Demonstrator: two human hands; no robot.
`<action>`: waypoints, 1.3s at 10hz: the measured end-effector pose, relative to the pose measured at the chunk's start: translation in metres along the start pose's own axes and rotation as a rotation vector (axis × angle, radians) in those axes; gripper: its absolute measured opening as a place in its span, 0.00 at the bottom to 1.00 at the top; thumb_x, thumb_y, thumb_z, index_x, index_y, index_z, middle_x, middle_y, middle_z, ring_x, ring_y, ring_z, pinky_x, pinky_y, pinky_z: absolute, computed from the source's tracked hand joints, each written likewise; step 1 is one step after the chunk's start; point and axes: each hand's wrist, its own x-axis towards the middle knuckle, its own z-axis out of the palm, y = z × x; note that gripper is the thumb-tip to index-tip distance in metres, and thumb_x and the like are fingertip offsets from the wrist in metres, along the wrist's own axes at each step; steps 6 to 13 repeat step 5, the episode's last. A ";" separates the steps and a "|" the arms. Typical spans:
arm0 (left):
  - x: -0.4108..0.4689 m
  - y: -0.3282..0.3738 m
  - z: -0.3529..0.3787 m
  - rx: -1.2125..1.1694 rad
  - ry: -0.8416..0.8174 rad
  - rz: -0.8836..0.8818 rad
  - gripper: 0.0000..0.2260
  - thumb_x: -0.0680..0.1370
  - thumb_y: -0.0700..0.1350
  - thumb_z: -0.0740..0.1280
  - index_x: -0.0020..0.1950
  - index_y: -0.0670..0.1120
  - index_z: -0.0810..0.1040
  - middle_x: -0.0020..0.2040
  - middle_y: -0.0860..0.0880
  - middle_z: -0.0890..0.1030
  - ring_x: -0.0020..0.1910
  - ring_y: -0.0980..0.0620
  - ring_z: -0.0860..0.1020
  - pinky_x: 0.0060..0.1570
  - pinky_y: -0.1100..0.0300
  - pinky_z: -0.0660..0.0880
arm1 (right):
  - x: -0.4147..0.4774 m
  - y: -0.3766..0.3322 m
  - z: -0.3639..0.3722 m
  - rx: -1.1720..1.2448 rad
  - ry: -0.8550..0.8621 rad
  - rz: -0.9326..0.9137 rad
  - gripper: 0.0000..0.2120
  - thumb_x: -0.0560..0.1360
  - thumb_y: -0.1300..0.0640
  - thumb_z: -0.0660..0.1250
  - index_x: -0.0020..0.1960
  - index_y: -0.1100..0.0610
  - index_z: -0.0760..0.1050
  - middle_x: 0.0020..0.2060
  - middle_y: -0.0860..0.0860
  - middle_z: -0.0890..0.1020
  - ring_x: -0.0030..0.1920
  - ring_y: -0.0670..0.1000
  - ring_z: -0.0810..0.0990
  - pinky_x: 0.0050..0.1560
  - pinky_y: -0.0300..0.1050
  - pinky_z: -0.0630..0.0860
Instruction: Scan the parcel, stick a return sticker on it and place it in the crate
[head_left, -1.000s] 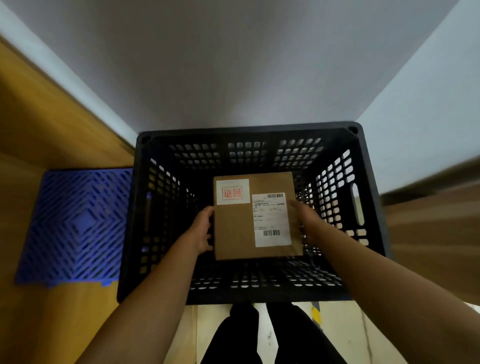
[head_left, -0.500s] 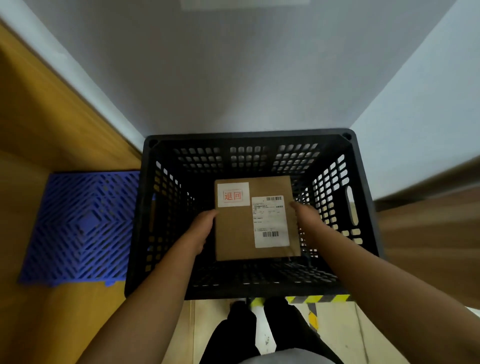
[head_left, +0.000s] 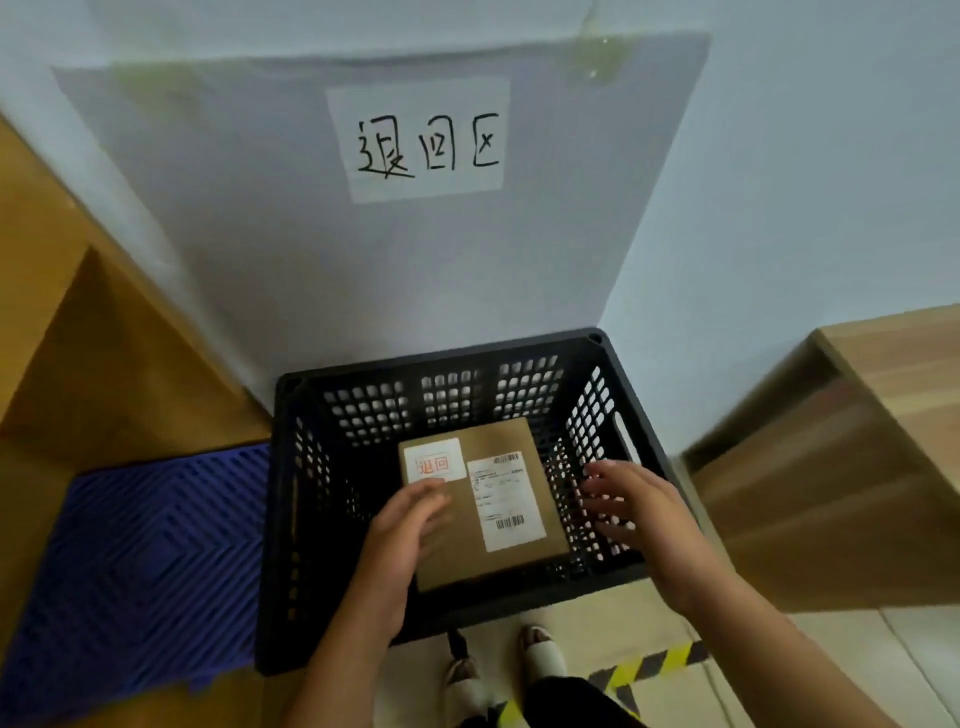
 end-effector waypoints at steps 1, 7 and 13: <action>-0.010 0.010 0.023 -0.003 -0.088 0.013 0.08 0.80 0.43 0.65 0.56 0.50 0.82 0.56 0.51 0.84 0.55 0.52 0.82 0.54 0.56 0.77 | -0.028 0.001 -0.024 0.069 0.095 -0.015 0.13 0.80 0.49 0.64 0.59 0.54 0.81 0.53 0.55 0.85 0.55 0.55 0.83 0.59 0.54 0.78; -0.087 0.005 0.173 0.158 -0.388 0.102 0.06 0.78 0.44 0.69 0.52 0.51 0.85 0.53 0.48 0.85 0.54 0.50 0.83 0.58 0.50 0.79 | -0.109 0.059 -0.168 0.311 0.359 -0.124 0.10 0.78 0.51 0.67 0.56 0.53 0.83 0.53 0.55 0.84 0.57 0.56 0.81 0.57 0.53 0.79; -0.087 0.005 0.173 0.158 -0.388 0.102 0.06 0.78 0.44 0.69 0.52 0.51 0.85 0.53 0.48 0.85 0.54 0.50 0.83 0.58 0.50 0.79 | -0.109 0.059 -0.168 0.311 0.359 -0.124 0.10 0.78 0.51 0.67 0.56 0.53 0.83 0.53 0.55 0.84 0.57 0.56 0.81 0.57 0.53 0.79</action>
